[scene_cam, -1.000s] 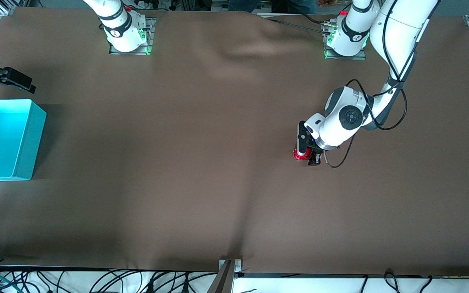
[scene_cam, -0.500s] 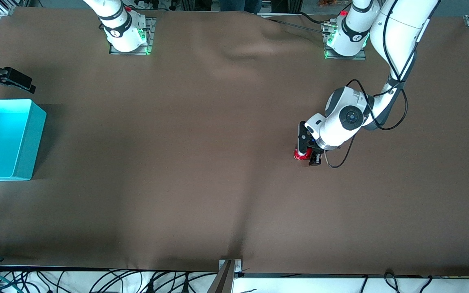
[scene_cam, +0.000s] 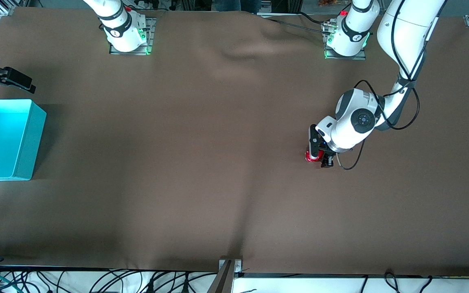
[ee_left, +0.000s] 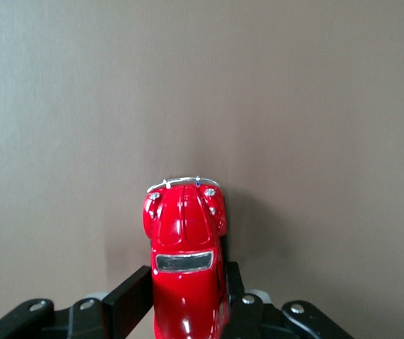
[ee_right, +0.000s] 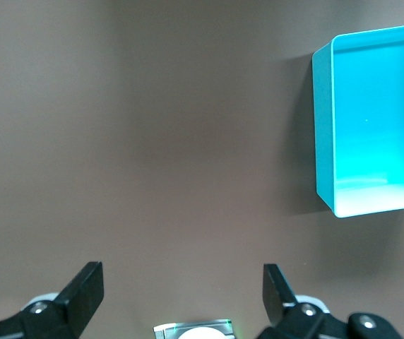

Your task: Wind red beetle toy and store in blue box

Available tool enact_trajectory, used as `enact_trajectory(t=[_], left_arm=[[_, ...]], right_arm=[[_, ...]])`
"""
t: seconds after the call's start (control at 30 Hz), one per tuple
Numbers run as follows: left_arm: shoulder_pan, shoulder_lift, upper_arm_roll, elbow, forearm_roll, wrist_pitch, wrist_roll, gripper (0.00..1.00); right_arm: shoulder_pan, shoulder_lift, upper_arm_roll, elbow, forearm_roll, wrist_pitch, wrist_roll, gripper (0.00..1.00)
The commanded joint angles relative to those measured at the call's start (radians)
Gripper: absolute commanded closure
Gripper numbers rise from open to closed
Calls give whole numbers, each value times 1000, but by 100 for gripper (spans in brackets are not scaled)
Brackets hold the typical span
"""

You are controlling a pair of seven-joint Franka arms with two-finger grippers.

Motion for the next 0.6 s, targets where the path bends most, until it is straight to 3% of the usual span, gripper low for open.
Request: enact_trajectory(t=[0.0,0.57], left_arm=[[41,28,32,-12,39,22,67,93],[116,31,121,-12,42,19,208,93]], right_arm=[[-5,-5,3,2,8,-4,-1,0],[-5,-6,1,2,10,-5,-4,0]])
